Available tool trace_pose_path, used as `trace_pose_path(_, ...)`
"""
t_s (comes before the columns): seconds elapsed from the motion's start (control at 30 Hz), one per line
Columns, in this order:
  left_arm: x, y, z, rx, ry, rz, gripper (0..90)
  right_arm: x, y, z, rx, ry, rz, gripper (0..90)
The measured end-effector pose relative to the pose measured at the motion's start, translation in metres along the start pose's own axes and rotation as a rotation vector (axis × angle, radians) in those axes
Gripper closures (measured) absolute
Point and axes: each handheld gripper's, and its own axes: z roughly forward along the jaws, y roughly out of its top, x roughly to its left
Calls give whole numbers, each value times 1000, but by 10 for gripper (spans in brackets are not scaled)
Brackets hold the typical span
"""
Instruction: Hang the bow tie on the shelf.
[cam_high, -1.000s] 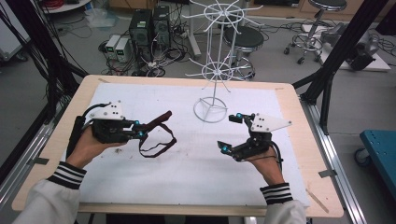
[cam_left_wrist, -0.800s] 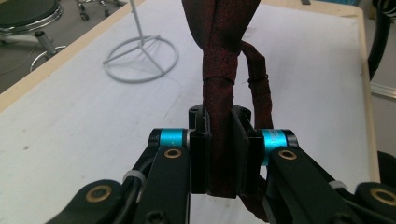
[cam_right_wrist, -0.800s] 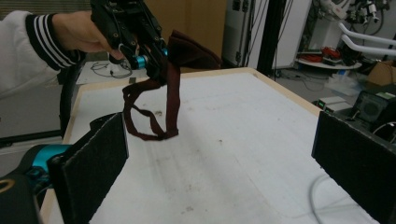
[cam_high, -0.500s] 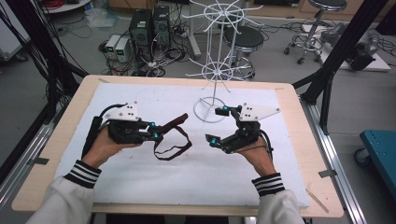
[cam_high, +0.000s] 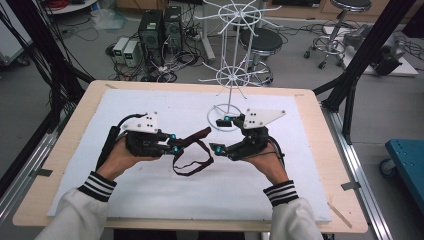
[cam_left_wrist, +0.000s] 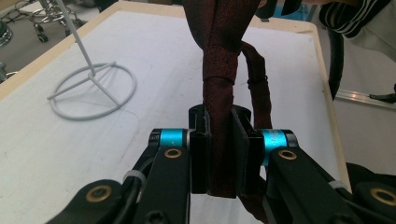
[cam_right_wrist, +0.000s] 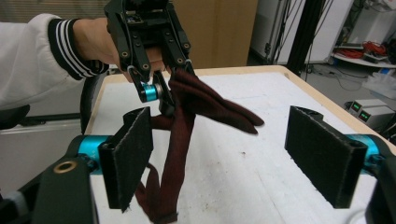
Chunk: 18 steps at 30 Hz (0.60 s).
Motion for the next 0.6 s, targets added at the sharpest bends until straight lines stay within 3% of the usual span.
trace_pose_path(0.13, -2, 1, 3, 5, -7, 1, 786, 1, 4, 6, 27, 3, -23, 282)
trace_pose_path(0.3, -2, 1, 4, 9, -14, 11, 787, 2, 6, 12, 58, 5, -61, 416)
trace_pose_path(0.4, -3, 1, 4, 10, -18, 11, 787, 3, 7, 13, 59, 2, -81, 539)
trace_pose_path(0.53, -3, 1, 3, -6, -9, 2, 787, 4, 8, 11, 63, 5, -129, 776)
trace_pose_path(0.6, -2, 1, 3, 3, -6, 10, 786, 7, 9, 12, 70, 0, -174, 835)
